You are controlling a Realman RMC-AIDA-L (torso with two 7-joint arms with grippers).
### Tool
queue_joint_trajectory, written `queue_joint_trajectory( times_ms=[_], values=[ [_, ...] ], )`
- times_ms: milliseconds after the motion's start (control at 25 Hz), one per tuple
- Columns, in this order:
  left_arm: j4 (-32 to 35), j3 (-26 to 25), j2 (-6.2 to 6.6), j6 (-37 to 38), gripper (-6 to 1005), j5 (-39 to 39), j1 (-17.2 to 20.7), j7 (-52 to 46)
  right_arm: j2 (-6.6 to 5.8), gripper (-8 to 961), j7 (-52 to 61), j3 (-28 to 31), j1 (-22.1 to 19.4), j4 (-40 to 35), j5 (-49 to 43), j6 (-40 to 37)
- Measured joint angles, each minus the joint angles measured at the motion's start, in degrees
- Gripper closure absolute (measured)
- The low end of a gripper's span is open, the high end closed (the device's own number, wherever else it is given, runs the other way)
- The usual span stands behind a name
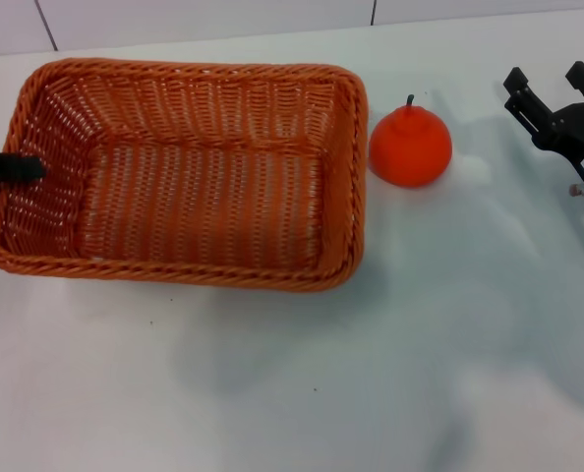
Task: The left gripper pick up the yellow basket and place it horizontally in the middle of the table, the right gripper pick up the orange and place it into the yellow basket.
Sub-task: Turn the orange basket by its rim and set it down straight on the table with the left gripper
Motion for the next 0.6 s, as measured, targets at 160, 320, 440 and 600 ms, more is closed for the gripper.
queue_joint_trajectory(
  times_ms=[160, 320, 440, 600],
  values=[
    [1.12, -0.09, -1.88, -1.13, 832, -1.17, 0.95, 0.09, 0.0, 29, 0.0, 0.05, 0.1, 0.0, 0.0, 0.36],
    [1.21, 0.06, -3.1, -2.63, 832, -2.16, 1.84, 0.35, 0.0, 29, 0.0, 0.01, 0.16, -0.04, 0.0, 0.42],
    [1.03, 0.23, -3.68, -3.91, 832, -3.05, 2.53, 0.39, 0.0, 29, 0.0, 0.0, 0.16, -0.15, 0.0, 0.46],
    [0.0, 0.76, -3.84, -5.84, 832, -4.12, 3.42, 0.74, 0.06, 29, 0.0, -0.03, 0.07, -0.13, 0.0, 0.46]
  ],
)
